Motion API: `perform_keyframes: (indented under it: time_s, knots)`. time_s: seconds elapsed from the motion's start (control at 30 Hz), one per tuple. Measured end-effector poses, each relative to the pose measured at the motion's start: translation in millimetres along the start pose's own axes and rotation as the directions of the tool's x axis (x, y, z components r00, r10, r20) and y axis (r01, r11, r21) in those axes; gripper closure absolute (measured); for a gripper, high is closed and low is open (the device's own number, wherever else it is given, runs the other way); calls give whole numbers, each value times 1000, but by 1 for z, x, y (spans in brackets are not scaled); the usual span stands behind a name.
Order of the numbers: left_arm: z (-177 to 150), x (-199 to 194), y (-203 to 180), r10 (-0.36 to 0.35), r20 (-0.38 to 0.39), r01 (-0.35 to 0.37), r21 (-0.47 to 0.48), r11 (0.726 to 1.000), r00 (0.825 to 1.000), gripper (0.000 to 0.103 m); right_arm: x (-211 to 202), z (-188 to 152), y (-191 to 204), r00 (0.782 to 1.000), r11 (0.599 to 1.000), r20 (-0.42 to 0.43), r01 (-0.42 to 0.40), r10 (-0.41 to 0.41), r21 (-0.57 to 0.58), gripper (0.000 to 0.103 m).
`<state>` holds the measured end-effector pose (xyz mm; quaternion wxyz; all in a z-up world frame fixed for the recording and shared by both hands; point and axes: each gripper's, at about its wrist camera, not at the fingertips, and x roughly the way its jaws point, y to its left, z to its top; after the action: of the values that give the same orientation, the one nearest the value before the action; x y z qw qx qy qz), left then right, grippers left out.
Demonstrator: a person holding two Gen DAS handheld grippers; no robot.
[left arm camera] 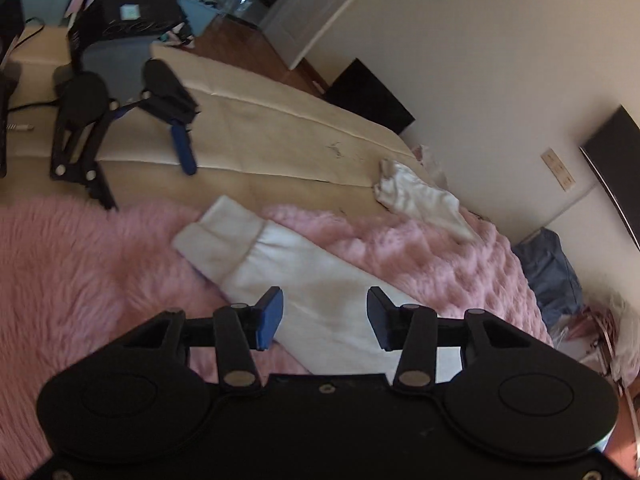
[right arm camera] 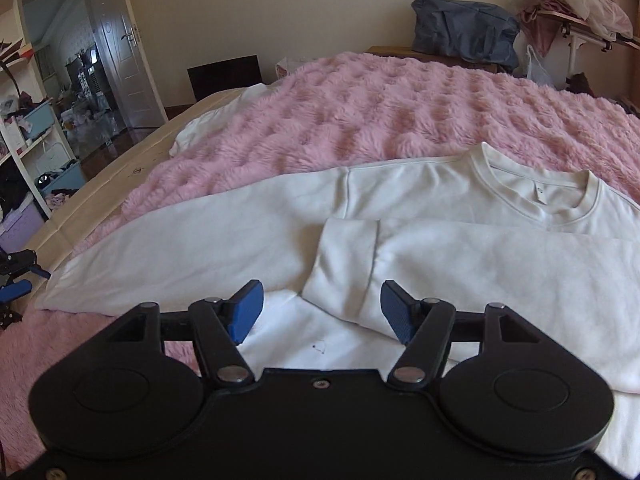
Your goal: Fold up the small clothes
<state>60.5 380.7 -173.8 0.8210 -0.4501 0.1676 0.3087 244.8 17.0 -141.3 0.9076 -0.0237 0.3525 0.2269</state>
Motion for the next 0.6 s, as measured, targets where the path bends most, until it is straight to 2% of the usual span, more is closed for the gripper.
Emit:
perform_keyframes:
  time_s: [0.17,0.2,0.33,0.5,0.57,0.6]
  knots:
    - [15,20,43,33,-25,-36,-139,990,999,57,21,-7,27,999,998,-30,16,-18,-60,37]
    - [17,23,48,63,-32,-67,-148,987,998,57,26,-8,30,999,997,-40,21,-24,-68,37]
    - [19,32,58,75,-41,-80,-162,984,996,58,38,-10,32,997,999,-80,16,-19,-44,37]
    - [26,44,58,41,-29,-45,-137,990,999,61,45,-11,34,995,999,-93,22,-26,-48,37]
    - [29,48,56,32,-17,-34,-118,992,999,72,47,-12,35,995,999,-98,20,-24,-49,37]
    - [30,50,55,29,-15,-30,-107,994,999,89,48,-12,35,995,999,-99,19,-24,-50,37]
